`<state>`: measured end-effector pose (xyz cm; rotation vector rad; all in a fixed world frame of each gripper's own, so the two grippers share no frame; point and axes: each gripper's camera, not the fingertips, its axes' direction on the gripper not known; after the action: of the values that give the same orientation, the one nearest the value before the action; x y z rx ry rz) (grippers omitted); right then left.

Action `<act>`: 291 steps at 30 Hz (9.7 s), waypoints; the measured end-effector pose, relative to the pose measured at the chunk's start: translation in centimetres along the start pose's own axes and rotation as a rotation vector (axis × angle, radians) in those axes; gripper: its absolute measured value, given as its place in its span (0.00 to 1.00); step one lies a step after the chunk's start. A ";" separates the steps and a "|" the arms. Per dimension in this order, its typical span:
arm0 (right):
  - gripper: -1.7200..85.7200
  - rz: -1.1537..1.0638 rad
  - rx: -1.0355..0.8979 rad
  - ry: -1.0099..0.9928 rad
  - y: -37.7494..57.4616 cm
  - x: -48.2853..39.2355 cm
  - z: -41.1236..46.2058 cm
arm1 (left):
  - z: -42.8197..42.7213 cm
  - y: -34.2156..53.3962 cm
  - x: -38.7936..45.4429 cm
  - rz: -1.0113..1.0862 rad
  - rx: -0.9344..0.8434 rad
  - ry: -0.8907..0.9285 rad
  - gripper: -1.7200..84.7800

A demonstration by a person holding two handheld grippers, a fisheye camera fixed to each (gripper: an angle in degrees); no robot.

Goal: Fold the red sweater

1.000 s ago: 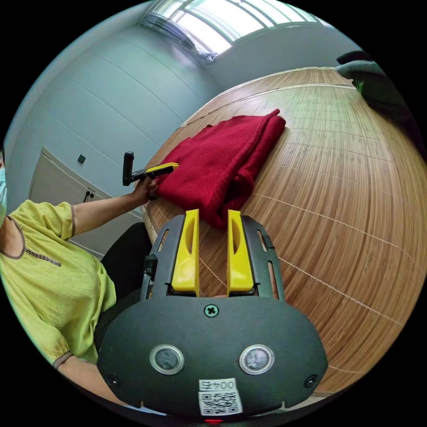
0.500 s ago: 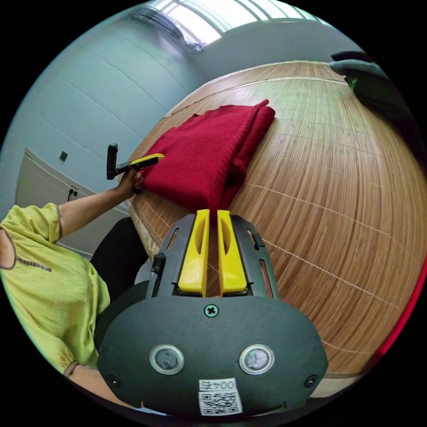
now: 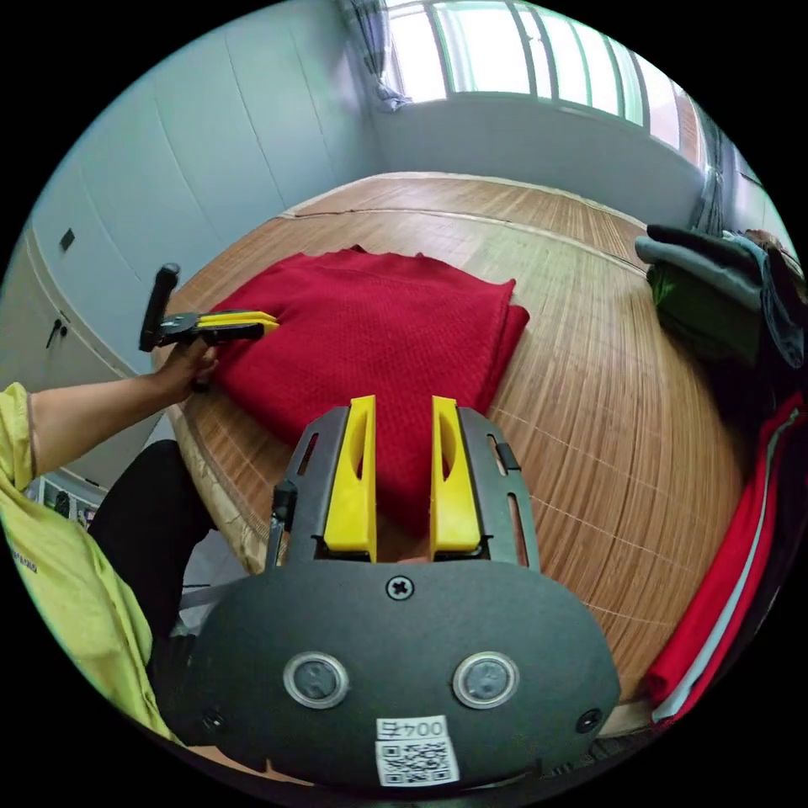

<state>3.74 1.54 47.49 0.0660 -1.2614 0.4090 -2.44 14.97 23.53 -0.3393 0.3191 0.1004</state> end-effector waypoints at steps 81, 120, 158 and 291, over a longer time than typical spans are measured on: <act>0.16 0.236 0.037 -0.041 2.3 -5.9 5.2 | -9.4 8.4 -11.0 -0.072 -0.025 -0.171 0.23; 0.18 1.019 0.166 -0.689 14.4 13.6 -7.5 | -12.2 10.0 -2.1 -0.109 0.025 -0.100 0.23; 0.28 0.941 0.150 -0.850 29.2 4.1 -17.1 | -20.6 15.0 45.8 0.686 0.032 0.027 0.02; 0.17 -0.031 -0.073 0.234 10.8 -31.8 26.2 | -18.9 9.1 2.9 -0.063 0.211 0.153 0.03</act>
<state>-31.47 -3.93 24.07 -0.0238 -1.0422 0.3330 -6.51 17.19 2.87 -0.1480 0.4660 -0.0210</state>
